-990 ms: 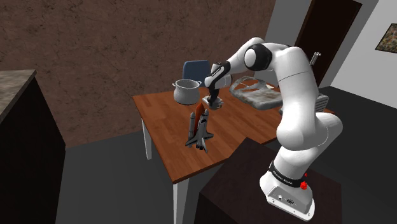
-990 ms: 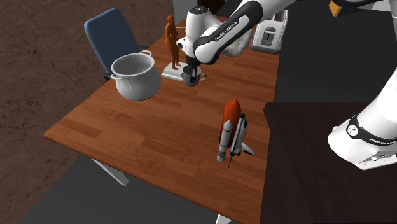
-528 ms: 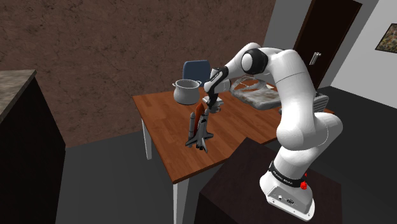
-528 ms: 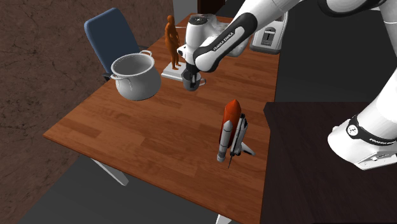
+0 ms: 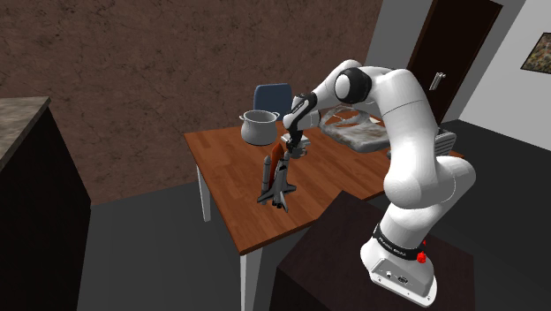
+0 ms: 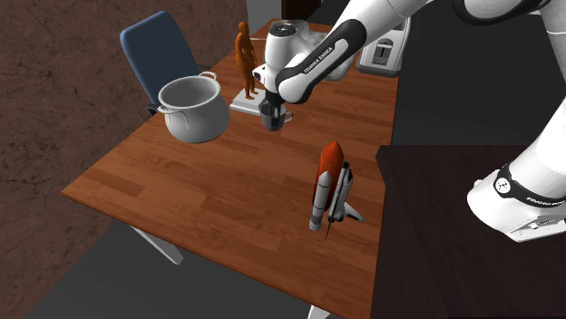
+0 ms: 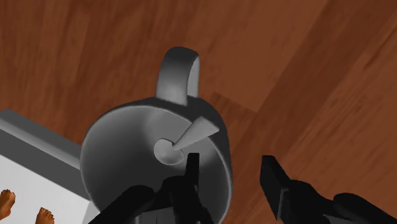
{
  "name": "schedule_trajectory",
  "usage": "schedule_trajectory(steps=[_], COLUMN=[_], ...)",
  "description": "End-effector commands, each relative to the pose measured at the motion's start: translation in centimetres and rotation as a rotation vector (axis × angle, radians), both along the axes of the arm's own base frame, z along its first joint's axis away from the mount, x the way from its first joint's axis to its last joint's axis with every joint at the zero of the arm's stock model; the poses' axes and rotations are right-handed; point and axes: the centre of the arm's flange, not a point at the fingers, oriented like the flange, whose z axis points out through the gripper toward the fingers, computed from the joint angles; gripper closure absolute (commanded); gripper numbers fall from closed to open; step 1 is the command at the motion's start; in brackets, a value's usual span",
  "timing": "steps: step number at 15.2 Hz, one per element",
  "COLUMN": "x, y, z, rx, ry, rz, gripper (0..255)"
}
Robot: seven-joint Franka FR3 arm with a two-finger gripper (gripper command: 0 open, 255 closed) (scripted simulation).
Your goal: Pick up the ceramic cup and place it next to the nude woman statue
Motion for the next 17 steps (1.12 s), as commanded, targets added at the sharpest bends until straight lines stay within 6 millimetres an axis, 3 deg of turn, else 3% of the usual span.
schedule_trajectory(steps=[1, 5, 9, 17], x=[0.0, 0.0, -0.5, -0.5], y=[0.0, 0.0, 0.7, 0.7], z=[0.0, 0.0, 4.9, 4.9], rx=[0.0, 0.0, 0.0, 0.0], ry=[0.0, 0.0, 0.0, 0.0], rz=[0.0, 0.0, 0.0, 0.0], gripper=[0, 0, 0, 0])
